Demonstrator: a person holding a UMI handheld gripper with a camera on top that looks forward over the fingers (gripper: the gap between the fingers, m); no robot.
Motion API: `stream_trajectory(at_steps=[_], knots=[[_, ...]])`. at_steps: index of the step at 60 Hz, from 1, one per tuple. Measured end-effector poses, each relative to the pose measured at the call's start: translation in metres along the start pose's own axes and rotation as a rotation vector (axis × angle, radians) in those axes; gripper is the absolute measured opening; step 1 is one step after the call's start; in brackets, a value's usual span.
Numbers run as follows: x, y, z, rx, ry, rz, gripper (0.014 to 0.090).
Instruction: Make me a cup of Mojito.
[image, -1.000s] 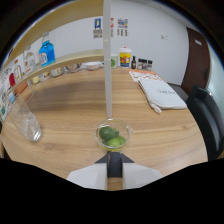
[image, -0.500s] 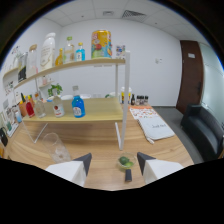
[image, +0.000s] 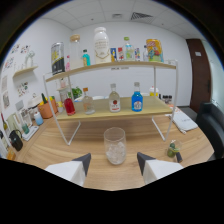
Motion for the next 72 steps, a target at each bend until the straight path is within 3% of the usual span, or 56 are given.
stream_trajectory(at_steps=[22, 34, 40, 49, 58, 72], knots=[[-0.014, -0.108, 0.058, 0.104, 0.014, -0.022, 0.0855], [-0.003, -0.128, 0.120, 0.069, 0.045, -0.043, 0.0847], [0.001, -0.128, 0.145, 0.047, 0.049, -0.037, 0.0807], [0.007, -0.124, 0.171, 0.009, 0.059, -0.052, 0.0628], [0.009, -0.122, 0.181, 0.007, 0.053, -0.053, 0.0364], [0.011, -0.122, 0.176, 0.005, 0.061, -0.040, 0.0351]])
